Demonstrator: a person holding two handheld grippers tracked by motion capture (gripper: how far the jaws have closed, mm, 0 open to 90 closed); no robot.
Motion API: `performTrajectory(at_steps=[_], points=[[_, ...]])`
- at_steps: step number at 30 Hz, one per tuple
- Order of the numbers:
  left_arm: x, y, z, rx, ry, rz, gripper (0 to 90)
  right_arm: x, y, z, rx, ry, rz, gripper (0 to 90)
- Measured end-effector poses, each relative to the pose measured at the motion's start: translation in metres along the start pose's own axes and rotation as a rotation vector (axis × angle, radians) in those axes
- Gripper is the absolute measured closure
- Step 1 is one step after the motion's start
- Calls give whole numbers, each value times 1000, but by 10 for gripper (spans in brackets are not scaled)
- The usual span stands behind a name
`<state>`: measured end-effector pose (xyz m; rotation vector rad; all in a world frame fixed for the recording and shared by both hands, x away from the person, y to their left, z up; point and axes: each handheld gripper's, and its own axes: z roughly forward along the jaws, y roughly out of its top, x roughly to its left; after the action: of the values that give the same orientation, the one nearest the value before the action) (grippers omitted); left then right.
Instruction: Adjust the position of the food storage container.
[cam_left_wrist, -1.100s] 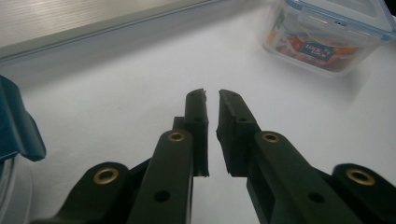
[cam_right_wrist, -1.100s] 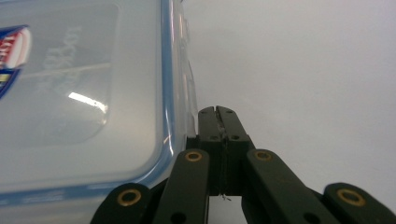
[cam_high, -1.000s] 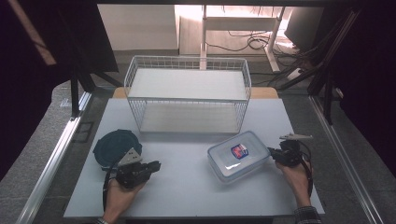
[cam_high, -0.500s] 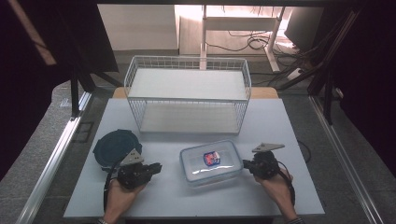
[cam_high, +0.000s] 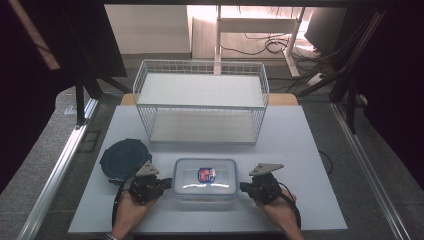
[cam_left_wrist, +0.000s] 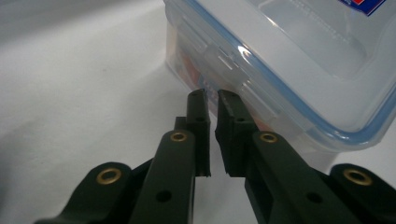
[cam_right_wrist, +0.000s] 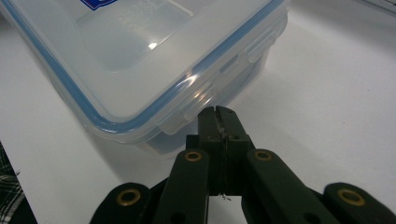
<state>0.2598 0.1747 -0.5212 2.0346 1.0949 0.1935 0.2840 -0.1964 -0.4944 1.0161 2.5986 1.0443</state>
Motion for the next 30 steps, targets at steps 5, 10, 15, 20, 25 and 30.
performTrajectory(at_steps=[5,10,15,20,25,30], points=[[-1,1,1,-2,-6,-2,865,-3,-1,-2,-3,5,9,868],[4,-3,-12,-34,16,-12,781,-8,-3,-15,-39,-65,7,766],[1,-13,-25,-74,9,1,520,-17,-11,-28,-84,-71,48,527],[-3,-25,-25,-67,-6,27,300,-19,-16,-34,-115,-56,75,325],[-5,-30,-30,-86,-44,26,176,-12,-19,-36,-157,-32,44,154],[-5,-34,-30,-78,-58,32,108,-6,-23,-30,-120,-25,-16,60]])
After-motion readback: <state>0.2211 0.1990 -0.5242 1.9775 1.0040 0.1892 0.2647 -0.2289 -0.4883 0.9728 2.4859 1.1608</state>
